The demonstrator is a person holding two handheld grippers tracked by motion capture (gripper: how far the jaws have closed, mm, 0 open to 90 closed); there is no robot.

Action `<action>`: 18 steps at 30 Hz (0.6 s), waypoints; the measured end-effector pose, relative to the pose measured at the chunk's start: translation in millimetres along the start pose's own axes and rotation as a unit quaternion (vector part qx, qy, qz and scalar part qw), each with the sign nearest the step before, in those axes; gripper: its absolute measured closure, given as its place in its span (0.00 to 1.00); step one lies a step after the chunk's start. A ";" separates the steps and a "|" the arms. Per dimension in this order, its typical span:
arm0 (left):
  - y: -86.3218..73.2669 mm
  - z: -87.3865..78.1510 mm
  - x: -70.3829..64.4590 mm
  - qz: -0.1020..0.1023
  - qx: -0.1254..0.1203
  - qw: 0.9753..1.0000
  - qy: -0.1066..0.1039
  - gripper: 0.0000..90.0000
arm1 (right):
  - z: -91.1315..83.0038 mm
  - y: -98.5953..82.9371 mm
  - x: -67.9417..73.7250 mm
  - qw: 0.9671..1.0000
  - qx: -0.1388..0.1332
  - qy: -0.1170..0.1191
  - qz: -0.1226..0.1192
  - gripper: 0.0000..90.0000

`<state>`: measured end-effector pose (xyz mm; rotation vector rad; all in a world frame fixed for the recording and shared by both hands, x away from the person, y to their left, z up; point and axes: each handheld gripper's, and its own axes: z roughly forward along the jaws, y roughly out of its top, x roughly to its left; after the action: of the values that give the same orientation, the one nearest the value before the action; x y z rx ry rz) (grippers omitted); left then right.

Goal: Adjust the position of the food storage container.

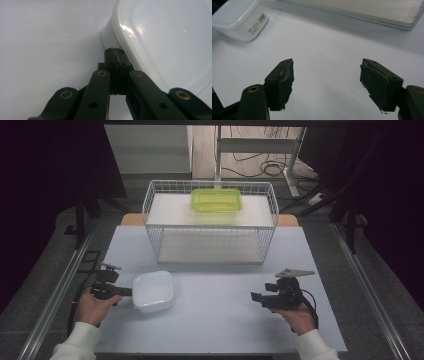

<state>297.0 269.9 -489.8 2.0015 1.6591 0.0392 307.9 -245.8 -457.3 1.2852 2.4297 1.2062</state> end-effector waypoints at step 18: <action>18.3 19.0 -41.3 0.037 0.003 0.999 -0.022 0.99 | -2.4 0.6 -3.1 1.000 -0.003 0.002 0.006 0.30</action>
<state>310.2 222.9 -485.8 2.0537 1.5589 0.0178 309.1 -249.3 -456.0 1.2983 2.4233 1.2172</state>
